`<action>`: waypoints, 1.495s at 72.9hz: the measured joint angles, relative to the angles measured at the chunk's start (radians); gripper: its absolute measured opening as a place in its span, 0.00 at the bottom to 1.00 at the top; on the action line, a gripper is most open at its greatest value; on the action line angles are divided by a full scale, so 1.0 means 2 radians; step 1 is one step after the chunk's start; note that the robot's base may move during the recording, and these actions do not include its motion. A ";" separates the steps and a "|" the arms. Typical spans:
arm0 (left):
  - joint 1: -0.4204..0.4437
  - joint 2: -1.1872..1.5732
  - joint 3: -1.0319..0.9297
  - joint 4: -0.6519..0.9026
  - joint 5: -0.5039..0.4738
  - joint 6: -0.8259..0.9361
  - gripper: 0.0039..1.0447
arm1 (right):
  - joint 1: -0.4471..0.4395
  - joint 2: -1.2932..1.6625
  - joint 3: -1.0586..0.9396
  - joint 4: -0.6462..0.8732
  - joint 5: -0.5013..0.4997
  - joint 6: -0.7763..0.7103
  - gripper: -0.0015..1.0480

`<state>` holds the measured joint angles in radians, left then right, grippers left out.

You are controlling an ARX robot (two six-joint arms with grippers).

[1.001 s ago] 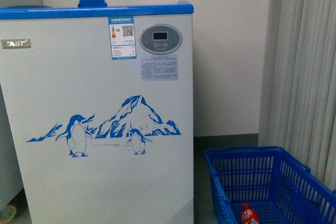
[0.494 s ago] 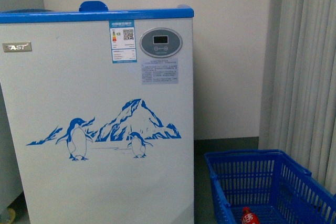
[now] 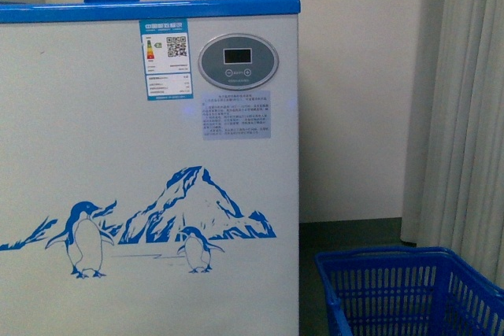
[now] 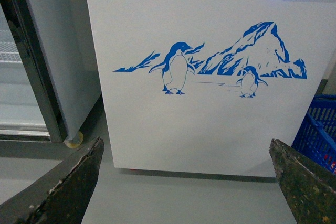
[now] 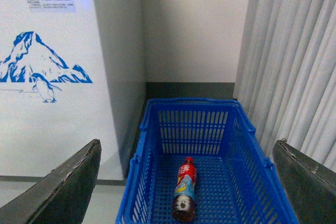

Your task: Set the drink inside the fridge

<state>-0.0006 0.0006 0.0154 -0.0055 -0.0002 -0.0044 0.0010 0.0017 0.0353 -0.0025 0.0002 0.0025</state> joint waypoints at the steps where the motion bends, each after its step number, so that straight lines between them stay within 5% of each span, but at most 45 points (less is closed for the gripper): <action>1: 0.000 0.000 0.000 0.000 0.000 0.000 0.92 | 0.000 0.000 0.000 0.000 0.000 0.000 0.93; 66: 0.000 0.000 0.000 0.000 0.000 0.000 0.92 | 0.001 0.002 0.000 -0.001 0.004 0.001 0.93; 74: 0.000 0.000 0.000 0.000 0.000 0.000 0.92 | 0.029 0.104 0.050 -0.125 0.132 0.052 0.93; 77: 0.000 0.000 0.000 0.000 0.001 0.000 0.92 | 0.021 0.149 0.060 -0.132 0.137 0.057 0.93; 93: 0.000 0.000 0.000 0.000 0.000 0.000 0.92 | -0.076 0.490 0.129 0.034 0.017 0.016 0.93; 109: 0.000 0.000 0.000 0.000 0.000 0.000 0.92 | -0.105 0.781 0.220 0.115 -0.006 -0.007 0.93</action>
<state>-0.0006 0.0010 0.0154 -0.0055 0.0002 -0.0044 -0.2092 1.5639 0.4744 0.2283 -0.0116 -0.0116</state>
